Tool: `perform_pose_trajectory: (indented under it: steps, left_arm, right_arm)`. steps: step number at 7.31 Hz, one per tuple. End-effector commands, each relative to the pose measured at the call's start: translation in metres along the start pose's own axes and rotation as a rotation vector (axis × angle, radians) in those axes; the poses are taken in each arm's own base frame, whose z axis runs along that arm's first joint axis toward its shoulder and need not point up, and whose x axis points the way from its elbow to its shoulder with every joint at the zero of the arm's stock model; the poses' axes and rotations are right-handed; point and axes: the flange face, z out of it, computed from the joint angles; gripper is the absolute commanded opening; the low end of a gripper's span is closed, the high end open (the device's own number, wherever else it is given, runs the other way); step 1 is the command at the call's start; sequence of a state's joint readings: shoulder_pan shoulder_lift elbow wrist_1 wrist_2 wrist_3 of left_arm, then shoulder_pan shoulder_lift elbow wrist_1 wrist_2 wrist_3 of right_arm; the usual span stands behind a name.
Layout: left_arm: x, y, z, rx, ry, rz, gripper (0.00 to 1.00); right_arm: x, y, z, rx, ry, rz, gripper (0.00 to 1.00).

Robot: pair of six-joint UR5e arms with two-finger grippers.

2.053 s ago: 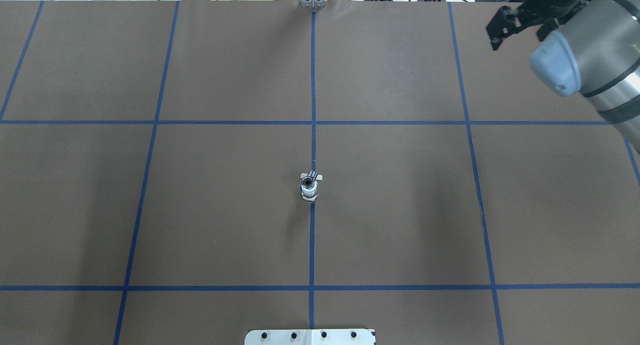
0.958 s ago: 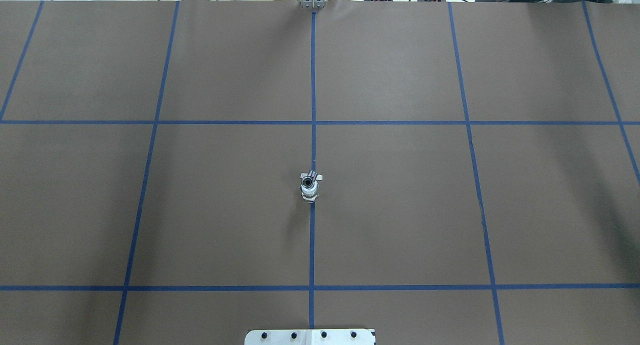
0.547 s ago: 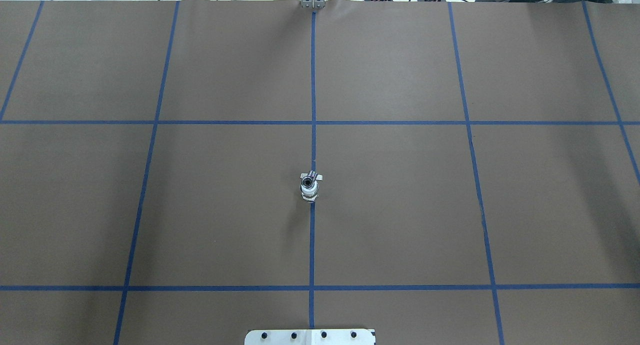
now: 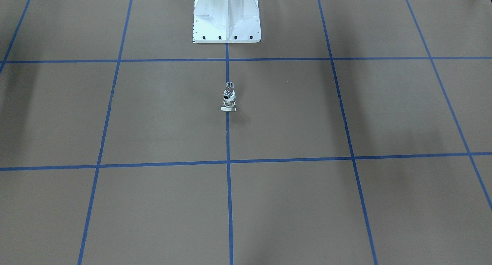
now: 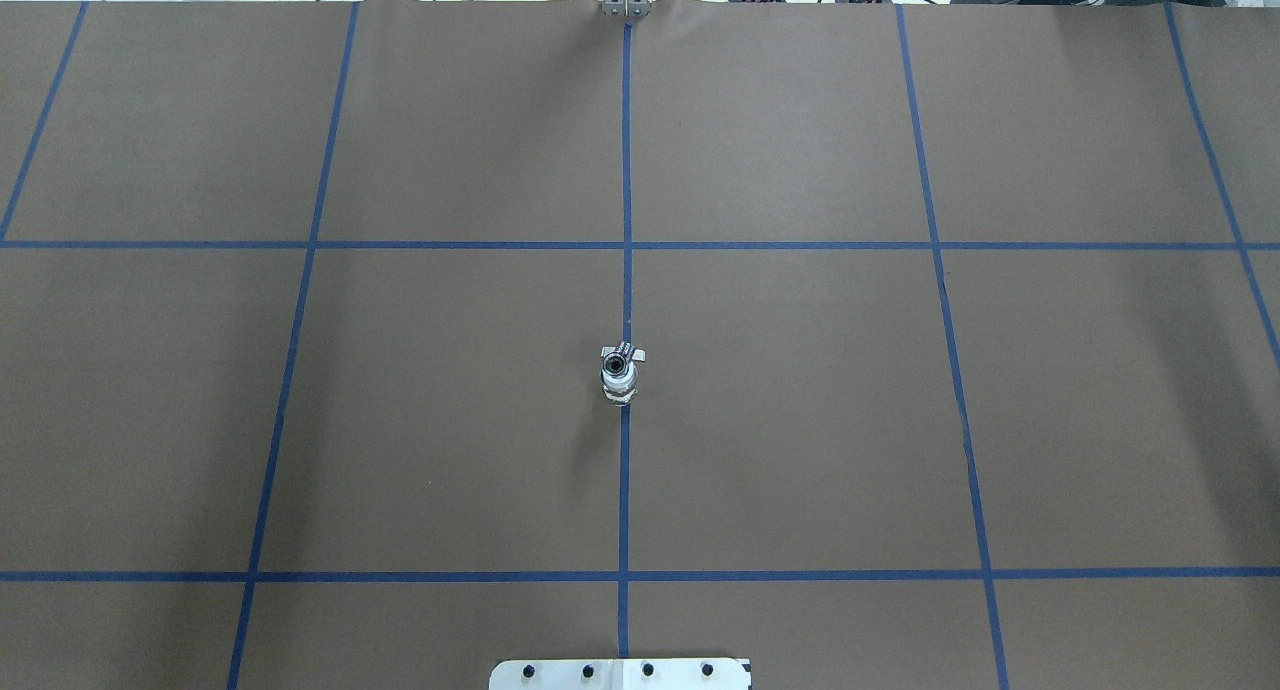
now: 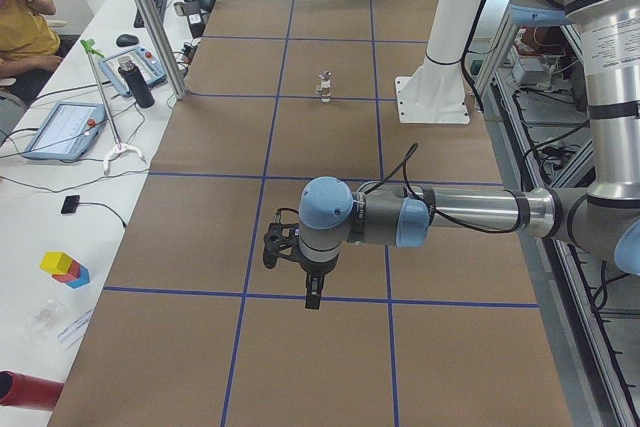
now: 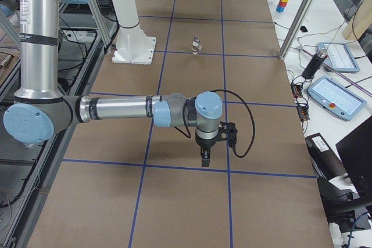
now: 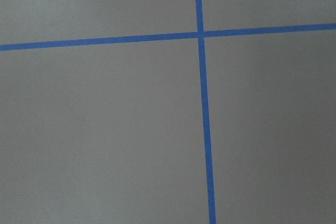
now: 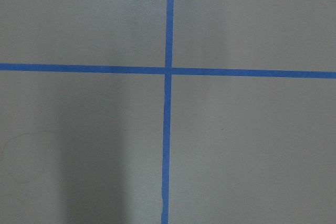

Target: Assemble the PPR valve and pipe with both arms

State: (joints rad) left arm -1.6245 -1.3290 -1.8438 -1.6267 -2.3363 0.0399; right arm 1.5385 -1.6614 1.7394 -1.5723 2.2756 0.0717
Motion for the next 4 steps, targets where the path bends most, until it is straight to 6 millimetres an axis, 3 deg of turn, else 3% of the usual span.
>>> perform_pose_trajectory:
  steps: [1, 4]
  left_arm:
    - [-0.0001, 0.0002, 0.0001, 0.0, 0.0, 0.0, 1.0]
    - [-0.0001, 0.0002, 0.0001, 0.0, 0.0, -0.001, 1.0]
  right_arm:
    - [0.0013, 0.0015, 0.0025, -0.005, 0.0, 0.006, 1.0]
    - [0.0018, 0.0017, 0.0036, -0.008, -0.005, 0.008, 1.0]
